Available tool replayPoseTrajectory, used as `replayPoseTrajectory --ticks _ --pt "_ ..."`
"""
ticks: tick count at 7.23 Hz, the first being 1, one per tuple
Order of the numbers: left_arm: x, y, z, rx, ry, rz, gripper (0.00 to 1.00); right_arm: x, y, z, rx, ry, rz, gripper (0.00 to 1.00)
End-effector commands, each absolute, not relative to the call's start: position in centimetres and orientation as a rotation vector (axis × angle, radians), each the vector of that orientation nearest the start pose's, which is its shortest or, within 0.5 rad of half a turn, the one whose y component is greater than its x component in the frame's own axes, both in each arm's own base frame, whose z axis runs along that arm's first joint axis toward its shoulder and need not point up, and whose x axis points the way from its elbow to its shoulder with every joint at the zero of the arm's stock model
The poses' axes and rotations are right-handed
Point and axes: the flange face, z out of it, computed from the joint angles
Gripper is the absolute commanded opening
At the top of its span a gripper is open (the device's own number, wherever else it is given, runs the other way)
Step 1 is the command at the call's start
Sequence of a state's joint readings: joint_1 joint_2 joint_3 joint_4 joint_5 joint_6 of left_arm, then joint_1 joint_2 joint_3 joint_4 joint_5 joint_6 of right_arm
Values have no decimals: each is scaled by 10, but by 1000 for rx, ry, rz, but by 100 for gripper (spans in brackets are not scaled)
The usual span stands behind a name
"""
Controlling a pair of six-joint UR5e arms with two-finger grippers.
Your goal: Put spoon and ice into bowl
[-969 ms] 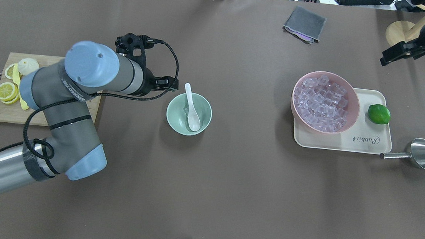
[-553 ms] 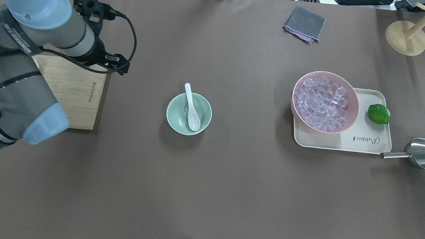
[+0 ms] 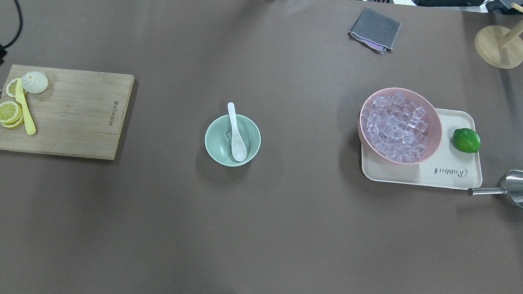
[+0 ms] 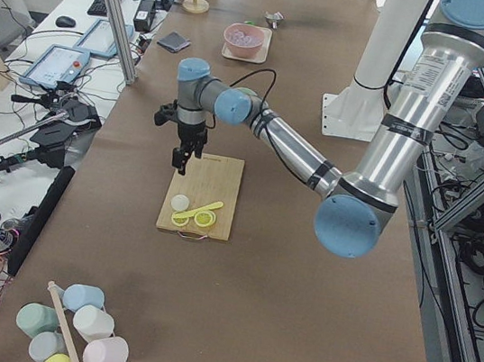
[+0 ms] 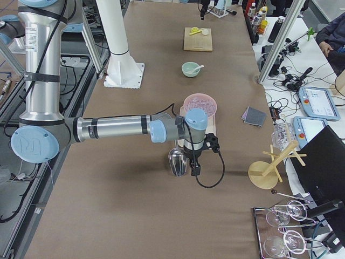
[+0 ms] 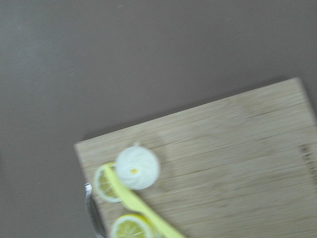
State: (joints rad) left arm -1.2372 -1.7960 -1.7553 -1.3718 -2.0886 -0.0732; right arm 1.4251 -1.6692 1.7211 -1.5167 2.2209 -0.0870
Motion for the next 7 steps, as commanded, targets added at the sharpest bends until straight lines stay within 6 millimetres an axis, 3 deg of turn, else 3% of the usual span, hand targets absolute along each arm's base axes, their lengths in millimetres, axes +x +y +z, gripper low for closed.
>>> replayPoseTrajectory --ticks 1,3,4,6,7 --pt "12 -544 557 49 598 223 98 32 -444 656 55 -693 -208 100" --pt "-9 -535 577 18 690 165 98 56 -424 662 59 -727 -149 100" --pt "-23 -524 586 10 743 128 98 55 -426 655 53 -726 -148 100" --pt "-44 -485 620 48 773 95 98 54 -423 616 20 -711 -143 100" --pt "-51 -475 625 53 817 72 98 54 -421 610 22 -711 -144 100"
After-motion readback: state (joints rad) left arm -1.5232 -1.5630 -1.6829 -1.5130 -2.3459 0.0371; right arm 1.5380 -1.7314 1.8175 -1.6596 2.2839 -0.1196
